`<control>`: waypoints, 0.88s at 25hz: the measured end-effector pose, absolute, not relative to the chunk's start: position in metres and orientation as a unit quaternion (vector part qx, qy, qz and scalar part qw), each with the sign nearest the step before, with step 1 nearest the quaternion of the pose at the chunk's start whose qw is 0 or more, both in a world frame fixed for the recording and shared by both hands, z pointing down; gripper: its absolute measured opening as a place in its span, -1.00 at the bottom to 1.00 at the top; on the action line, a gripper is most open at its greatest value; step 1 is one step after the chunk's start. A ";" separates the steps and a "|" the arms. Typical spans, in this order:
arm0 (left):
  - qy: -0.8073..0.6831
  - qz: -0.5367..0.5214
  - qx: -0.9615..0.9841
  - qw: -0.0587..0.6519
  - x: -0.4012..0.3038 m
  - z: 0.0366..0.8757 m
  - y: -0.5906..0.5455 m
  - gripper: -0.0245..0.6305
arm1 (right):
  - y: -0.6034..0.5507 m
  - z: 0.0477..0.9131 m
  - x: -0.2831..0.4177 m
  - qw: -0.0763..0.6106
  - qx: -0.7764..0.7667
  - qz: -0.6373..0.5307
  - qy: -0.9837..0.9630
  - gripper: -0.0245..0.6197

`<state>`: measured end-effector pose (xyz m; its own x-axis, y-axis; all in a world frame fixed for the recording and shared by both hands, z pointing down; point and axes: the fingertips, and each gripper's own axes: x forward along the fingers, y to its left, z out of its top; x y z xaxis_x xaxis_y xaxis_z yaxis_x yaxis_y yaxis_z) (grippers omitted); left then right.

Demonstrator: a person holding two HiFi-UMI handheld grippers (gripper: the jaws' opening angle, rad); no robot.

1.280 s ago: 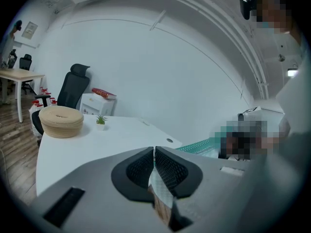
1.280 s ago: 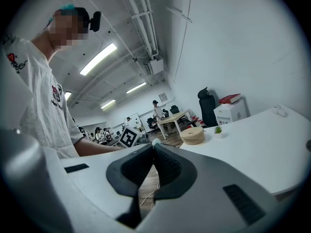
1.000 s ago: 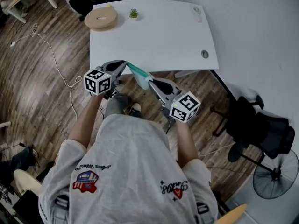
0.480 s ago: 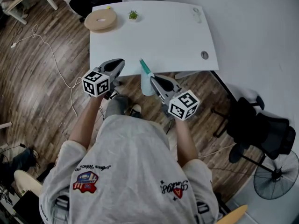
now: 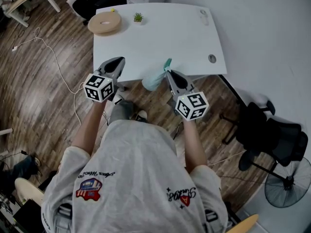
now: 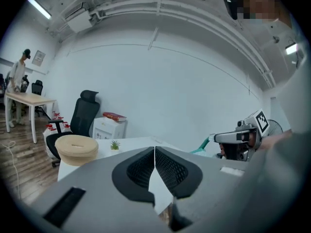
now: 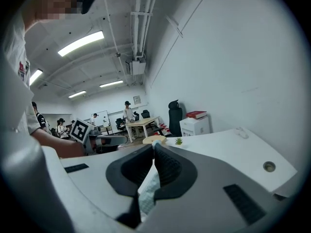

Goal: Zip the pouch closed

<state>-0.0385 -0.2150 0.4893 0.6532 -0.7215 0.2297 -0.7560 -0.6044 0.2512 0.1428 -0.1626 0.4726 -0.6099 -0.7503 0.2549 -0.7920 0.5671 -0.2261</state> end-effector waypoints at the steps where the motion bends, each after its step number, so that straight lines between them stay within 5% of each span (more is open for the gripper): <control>1: -0.420 0.052 0.892 0.158 -0.040 0.485 -0.217 -0.90 | -0.165 0.469 0.146 0.064 0.445 0.153 -0.880 -0.87; 22: -0.440 0.024 0.891 0.113 -0.049 0.439 -0.232 -0.90 | -0.188 0.376 0.172 0.018 0.499 0.036 -0.866 -0.88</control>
<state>-0.0485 -0.2325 0.4391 0.6118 -0.7782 0.1419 -0.7890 -0.5875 0.1799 0.1715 -0.1875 0.3763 -0.5015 -0.8625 0.0675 -0.8651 0.4997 -0.0432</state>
